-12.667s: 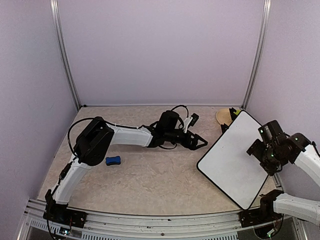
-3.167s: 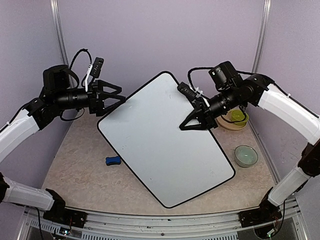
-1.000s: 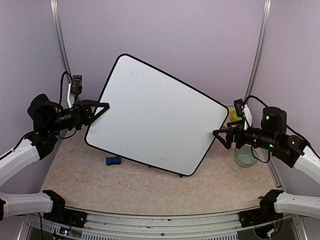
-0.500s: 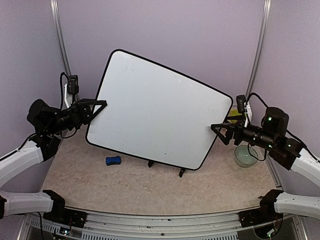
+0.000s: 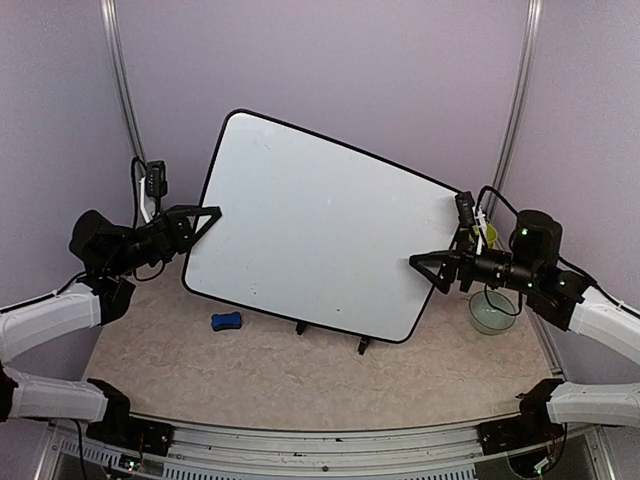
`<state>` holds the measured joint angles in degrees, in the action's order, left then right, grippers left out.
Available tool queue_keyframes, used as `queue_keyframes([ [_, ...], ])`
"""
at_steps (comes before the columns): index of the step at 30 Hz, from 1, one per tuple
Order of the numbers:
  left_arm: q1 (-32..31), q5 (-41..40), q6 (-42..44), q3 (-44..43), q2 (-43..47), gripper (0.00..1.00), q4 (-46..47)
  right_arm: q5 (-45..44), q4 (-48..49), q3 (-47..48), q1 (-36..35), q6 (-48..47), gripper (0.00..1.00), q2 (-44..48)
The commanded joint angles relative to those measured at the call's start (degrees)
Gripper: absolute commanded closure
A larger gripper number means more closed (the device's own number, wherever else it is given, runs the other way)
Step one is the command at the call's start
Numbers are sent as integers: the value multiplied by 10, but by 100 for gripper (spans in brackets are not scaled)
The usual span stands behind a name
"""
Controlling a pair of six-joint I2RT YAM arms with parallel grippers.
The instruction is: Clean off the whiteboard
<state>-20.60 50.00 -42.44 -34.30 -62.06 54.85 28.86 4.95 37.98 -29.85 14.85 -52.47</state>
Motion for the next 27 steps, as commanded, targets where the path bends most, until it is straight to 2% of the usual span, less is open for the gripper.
queue_keyframes([
  [1,2,-91,24,13,-28,100,90,6,30,19,1,-12,3,25],
  [8,-9,-123,39,24,-151,100,170,-72,7,57,6,-20,4,-9],
  [14,-36,-122,80,-41,-285,100,172,-114,8,73,13,-25,5,-53],
  [18,-36,-124,50,-73,-374,100,227,-138,17,72,20,-24,5,-63],
  [21,-35,-136,43,-94,-415,100,227,-144,17,69,22,-26,5,-61],
  [25,-35,-164,46,-106,-443,92,195,-140,16,64,23,-28,6,-51],
  [27,-35,-185,53,-106,-448,85,178,-135,22,58,24,-28,6,-47],
])
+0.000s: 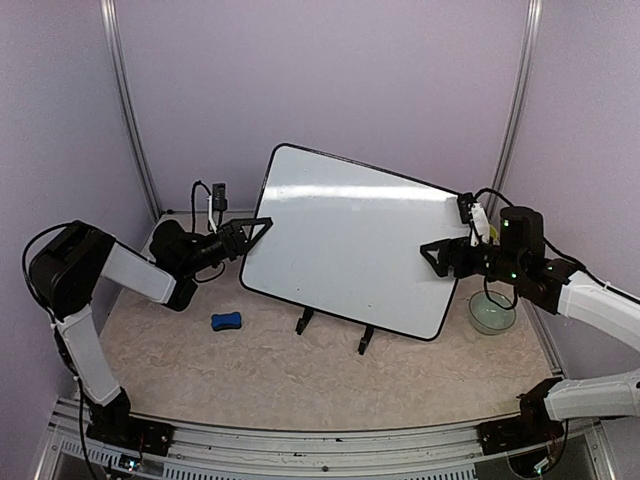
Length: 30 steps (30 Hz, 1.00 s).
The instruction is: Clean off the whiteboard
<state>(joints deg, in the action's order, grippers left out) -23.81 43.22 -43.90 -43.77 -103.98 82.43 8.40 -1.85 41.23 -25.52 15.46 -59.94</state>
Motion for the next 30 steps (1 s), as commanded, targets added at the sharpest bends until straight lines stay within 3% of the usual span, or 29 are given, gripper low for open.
queue_keyframes([
  [1,-3,-129,69,-13,-32,83,-110,72,95,21,-19,-33,6,28],
  [12,-16,-171,110,-45,-69,79,-197,106,154,-34,-19,-26,10,15],
  [23,-18,-206,115,-70,-109,60,-224,61,213,-71,-19,-45,13,5],
  [30,-24,-207,117,-76,-122,58,-224,4,239,-97,-19,-45,16,-8],
])
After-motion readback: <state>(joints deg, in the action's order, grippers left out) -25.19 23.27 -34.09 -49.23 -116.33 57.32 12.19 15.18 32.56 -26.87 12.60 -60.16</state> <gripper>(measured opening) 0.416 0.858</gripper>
